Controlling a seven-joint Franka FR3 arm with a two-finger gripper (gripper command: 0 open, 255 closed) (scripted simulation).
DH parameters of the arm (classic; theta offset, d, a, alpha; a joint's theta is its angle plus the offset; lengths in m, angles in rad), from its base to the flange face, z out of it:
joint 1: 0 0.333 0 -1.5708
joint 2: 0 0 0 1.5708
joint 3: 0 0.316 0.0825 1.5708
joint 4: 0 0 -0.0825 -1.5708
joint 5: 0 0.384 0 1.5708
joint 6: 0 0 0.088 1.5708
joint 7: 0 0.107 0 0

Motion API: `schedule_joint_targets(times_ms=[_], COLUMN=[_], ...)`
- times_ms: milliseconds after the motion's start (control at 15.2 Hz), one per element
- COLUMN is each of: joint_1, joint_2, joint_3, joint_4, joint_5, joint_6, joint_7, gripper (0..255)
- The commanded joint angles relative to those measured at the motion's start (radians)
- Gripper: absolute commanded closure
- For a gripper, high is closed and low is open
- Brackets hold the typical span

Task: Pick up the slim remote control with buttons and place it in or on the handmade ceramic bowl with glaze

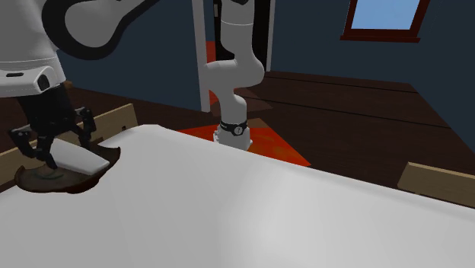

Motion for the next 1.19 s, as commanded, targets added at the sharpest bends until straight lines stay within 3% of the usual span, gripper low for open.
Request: schedule_joint_targets(times_ms=[0, 396, 462, 792, 1122], joint_1=[-0.002, -0.002, -0.002, -0.002, 0.04], joint_2=[0.003, 0.003, 0.003, 0.003, -0.071], joint_3=[0.001, 0.002, 0.002, 0.001, -0.034], joint_4=[-0.003, -0.003, -0.004, -0.004, 0.073], joint_5=[0.003, 0.004, 0.004, 0.003, -0.077], joint_6=[0.005, 0.005, 0.005, 0.005, -0.104], joint_7=[-0.003, -0.003, -0.003, -0.003, 0.052], gripper=[255, 255, 0, 0, 0])
